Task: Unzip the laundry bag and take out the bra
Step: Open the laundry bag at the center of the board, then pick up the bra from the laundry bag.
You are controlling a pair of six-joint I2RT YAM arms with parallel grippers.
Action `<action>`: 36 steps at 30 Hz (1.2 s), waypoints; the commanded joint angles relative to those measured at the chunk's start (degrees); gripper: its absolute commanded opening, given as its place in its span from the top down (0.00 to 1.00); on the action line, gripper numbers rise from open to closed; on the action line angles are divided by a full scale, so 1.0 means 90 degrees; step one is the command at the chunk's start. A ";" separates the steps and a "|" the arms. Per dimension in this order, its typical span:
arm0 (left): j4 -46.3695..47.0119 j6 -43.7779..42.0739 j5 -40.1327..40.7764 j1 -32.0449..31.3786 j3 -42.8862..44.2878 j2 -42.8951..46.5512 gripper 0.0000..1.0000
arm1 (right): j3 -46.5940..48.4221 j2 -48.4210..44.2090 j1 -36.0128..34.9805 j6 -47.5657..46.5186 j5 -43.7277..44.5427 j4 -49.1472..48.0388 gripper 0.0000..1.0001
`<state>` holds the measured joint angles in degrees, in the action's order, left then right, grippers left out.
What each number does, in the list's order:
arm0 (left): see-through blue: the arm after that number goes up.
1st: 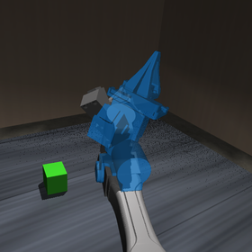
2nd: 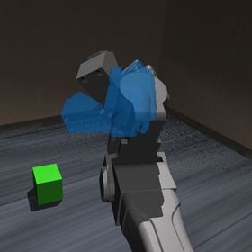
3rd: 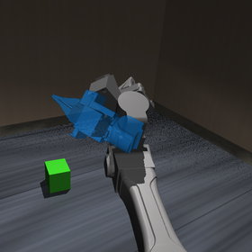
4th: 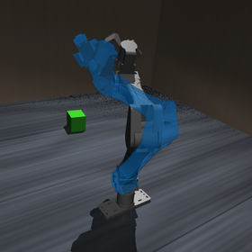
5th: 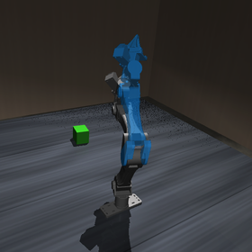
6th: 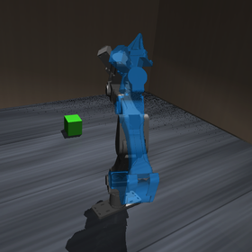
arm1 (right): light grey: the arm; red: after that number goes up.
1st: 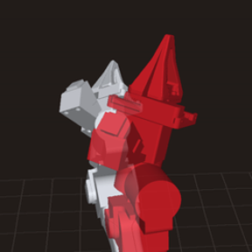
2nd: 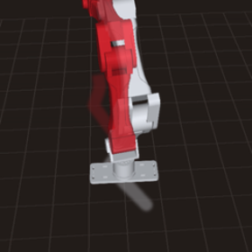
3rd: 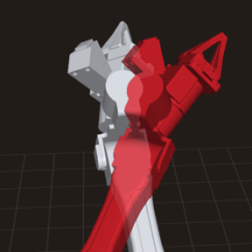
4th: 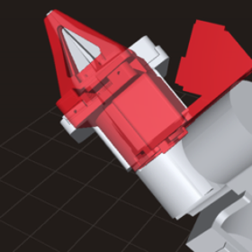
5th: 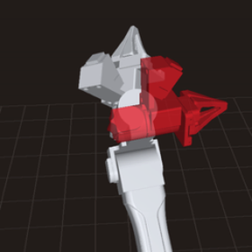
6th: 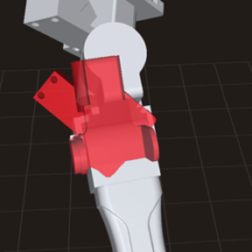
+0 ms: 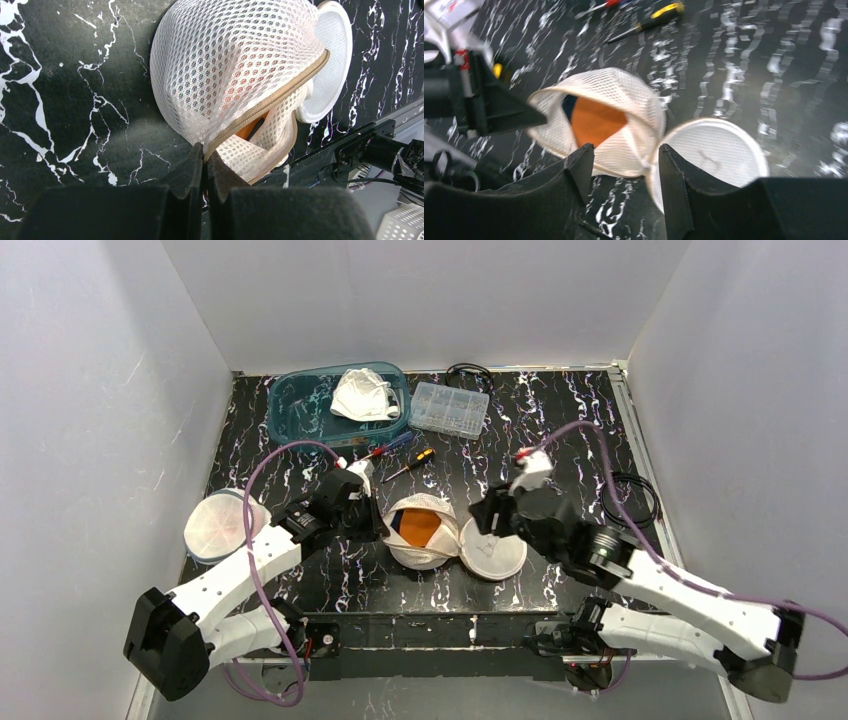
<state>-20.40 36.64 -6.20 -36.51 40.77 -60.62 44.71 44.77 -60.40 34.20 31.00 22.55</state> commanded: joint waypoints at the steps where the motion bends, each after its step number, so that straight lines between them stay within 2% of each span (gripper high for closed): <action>1: -0.0496 -0.0063 0.0113 0.0010 0.0037 0.0270 1.00 | 0.0207 0.1288 -0.0135 -0.0711 -0.1845 -0.1449 0.45; 7: -0.0944 -0.0196 0.0324 0.0009 0.0176 0.0287 1.00 | 0.0145 0.2882 -0.0517 -0.0754 -0.2097 -0.2823 0.50; 14: -0.0835 -0.0153 0.0265 0.0005 -0.0028 0.0237 1.00 | -0.0177 0.3852 -0.0773 -0.0694 -0.1829 -0.3354 0.49; 25: -0.0471 0.0023 0.0129 0.0011 -0.0404 0.0226 1.00 | -0.0517 0.3970 -0.1538 -0.0583 -0.1268 -0.2627 0.51; 30: -0.0398 0.0113 0.0172 0.0004 -0.0575 0.0230 1.00 | -0.0344 0.3627 -0.1601 -0.0482 -0.1032 -0.2515 0.44; 36: -0.0393 0.0174 0.0200 0.0004 -0.0653 0.0352 1.00 | 0.0153 0.3380 -0.1688 -0.0138 -0.0172 -0.2749 0.36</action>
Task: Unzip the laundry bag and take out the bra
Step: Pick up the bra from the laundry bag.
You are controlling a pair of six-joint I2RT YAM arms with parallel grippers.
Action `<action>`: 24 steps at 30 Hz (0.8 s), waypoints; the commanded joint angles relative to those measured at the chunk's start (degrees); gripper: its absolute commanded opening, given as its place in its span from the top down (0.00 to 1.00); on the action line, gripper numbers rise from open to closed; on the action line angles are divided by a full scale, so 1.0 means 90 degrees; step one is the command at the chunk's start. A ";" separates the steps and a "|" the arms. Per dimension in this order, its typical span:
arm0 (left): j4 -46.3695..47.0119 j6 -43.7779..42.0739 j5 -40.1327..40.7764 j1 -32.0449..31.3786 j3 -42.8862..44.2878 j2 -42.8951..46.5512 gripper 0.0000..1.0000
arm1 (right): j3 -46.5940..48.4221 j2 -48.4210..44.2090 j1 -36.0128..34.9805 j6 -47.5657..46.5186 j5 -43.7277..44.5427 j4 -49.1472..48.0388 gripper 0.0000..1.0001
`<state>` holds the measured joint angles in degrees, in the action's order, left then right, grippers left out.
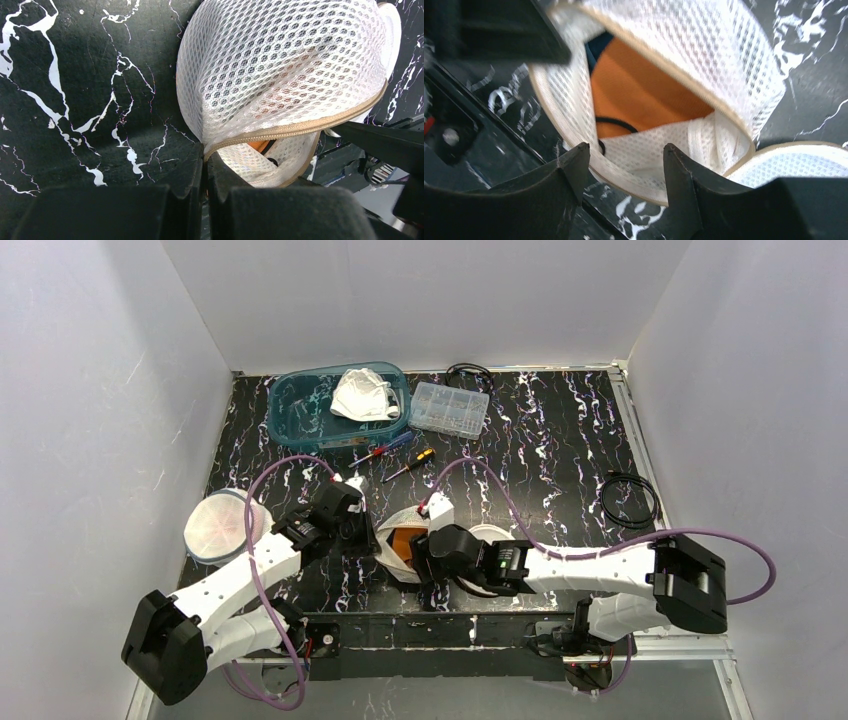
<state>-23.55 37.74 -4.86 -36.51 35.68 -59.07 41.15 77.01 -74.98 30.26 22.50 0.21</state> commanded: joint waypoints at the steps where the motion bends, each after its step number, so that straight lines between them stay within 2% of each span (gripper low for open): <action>1: -0.0045 0.0057 0.0044 0.0004 -0.0083 0.0185 1.00 | 0.0664 -0.0108 -0.0077 0.0369 0.0898 -0.0296 0.35; 10: -0.0143 0.0204 0.0140 0.0009 -0.0063 0.0319 1.00 | 0.2042 0.1513 -0.0224 0.1003 0.1879 0.0768 0.25; 15: -0.0207 0.0460 0.0332 0.0005 -0.0141 0.0470 1.00 | 0.2496 0.1932 -0.0305 0.1251 0.2363 0.1304 0.25; 24: -0.0110 0.0653 0.0270 0.0009 -0.0192 0.0523 1.00 | 0.2976 0.2480 -0.0307 0.1448 0.2582 0.1589 0.24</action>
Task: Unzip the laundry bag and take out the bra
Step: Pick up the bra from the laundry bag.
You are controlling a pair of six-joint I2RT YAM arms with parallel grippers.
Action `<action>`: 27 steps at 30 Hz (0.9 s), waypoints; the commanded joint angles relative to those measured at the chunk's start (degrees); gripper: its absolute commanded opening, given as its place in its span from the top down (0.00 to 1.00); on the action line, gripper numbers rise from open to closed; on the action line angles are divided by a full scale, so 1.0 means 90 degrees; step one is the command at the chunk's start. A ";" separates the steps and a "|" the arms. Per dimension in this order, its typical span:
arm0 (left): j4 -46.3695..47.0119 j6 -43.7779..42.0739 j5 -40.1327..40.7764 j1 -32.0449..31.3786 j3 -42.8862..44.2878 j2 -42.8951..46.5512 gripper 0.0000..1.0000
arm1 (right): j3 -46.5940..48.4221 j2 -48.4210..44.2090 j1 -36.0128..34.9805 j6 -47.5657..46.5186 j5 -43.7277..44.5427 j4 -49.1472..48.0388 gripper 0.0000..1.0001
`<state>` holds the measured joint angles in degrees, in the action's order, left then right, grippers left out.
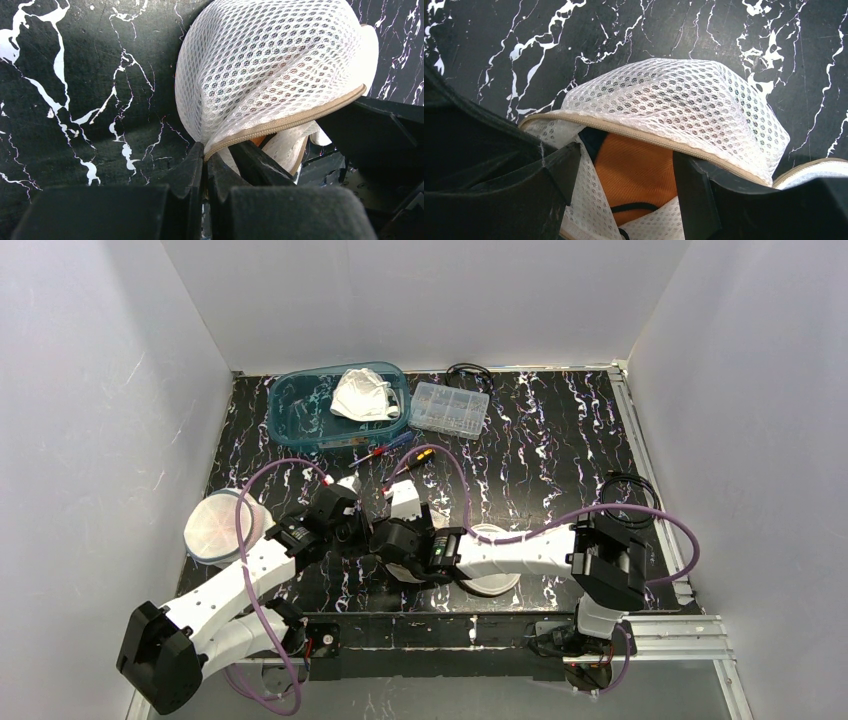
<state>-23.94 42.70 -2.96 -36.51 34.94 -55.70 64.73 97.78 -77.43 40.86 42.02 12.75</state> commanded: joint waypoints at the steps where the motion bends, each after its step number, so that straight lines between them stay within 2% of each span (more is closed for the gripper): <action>1: -0.0069 0.0101 0.0047 0.0007 -0.0118 0.0177 1.00 | 0.0374 0.0188 -0.0030 0.0294 0.0440 0.0141 0.23; 4: -0.0083 0.0118 0.0036 0.0008 -0.0148 0.0278 1.00 | 0.0475 0.0359 -0.0031 0.0420 0.0527 0.0103 0.23; 8: -0.0121 0.0136 0.0046 0.0009 -0.0184 0.0384 1.00 | 0.0794 0.0703 -0.0008 0.0743 0.0802 0.0594 0.24; 14: -0.0134 0.0187 0.0026 0.0004 -0.0282 0.0520 1.00 | 0.0906 0.0938 0.0013 0.0919 0.0969 0.0909 0.32; 23: -0.0208 0.0178 0.0125 0.0005 -0.0361 0.0645 1.00 | 0.0777 0.1006 -0.0005 0.0926 0.1152 0.1396 0.57; 27: -0.0192 0.0170 0.0139 0.0009 -0.0366 0.0616 1.00 | 0.0589 0.0786 -0.0010 0.0924 0.1129 0.1433 0.76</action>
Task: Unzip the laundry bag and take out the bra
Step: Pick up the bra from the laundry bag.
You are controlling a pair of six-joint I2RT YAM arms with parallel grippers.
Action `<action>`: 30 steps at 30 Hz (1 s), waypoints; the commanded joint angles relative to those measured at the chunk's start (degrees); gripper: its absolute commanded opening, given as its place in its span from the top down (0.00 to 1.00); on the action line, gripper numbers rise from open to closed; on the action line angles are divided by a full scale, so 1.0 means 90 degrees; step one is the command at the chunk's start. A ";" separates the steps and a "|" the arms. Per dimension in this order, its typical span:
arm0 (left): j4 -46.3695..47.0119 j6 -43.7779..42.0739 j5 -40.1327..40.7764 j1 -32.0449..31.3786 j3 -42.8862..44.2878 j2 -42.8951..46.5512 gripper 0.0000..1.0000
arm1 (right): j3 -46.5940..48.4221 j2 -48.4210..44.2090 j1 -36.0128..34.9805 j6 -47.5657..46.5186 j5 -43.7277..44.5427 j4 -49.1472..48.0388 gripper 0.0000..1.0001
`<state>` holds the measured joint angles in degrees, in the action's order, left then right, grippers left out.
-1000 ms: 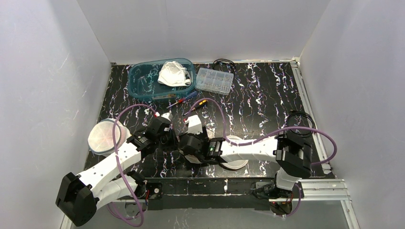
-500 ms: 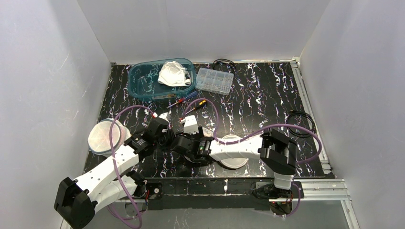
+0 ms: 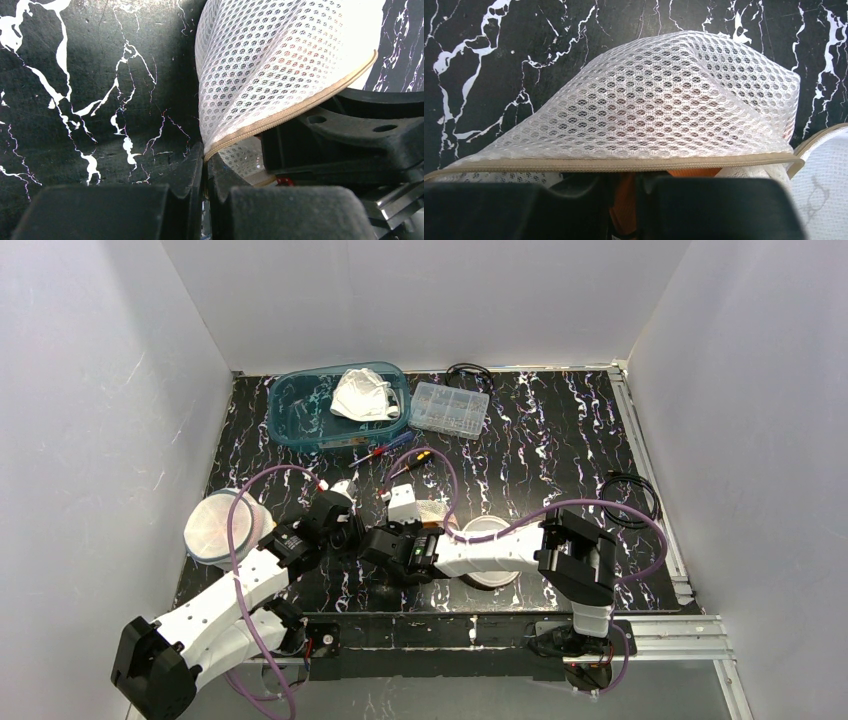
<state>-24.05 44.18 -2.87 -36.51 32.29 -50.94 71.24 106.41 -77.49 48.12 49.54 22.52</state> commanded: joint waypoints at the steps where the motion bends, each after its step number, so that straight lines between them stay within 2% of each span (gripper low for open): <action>1: -0.0180 0.0001 0.0133 0.0005 -0.0073 0.0084 1.00 | -0.0184 -0.0278 -0.0008 0.0085 0.0275 0.0328 0.82; 6: -0.0108 -0.0003 0.0127 0.0005 -0.0049 0.0024 1.00 | -0.0426 -0.0816 -0.0003 -0.0141 0.0089 0.0118 0.99; 13: 0.0002 -0.0025 0.0052 0.0005 0.0068 -0.0156 1.00 | -0.0901 -0.1650 0.0034 -0.0678 -0.0574 -0.0544 0.99; 18: 0.0073 -0.0070 0.0001 0.0004 0.0149 -0.0283 1.00 | -0.1474 -0.2317 0.0265 -0.0965 -0.1508 -0.1197 0.99; 25: 0.0244 -0.0094 -0.0107 0.0004 0.0316 -0.0509 1.00 | -0.2649 -0.3320 0.1051 -0.0860 -0.3471 -0.3014 0.99; 30: 0.0408 -0.0114 -0.0200 0.0005 0.0477 -0.0801 1.00 | -0.3366 -0.3689 0.1543 -0.0524 -0.4535 -0.4358 0.99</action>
<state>-21.32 43.94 -3.88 -36.51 34.02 -56.69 44.03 76.14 -65.98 41.23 19.31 -2.42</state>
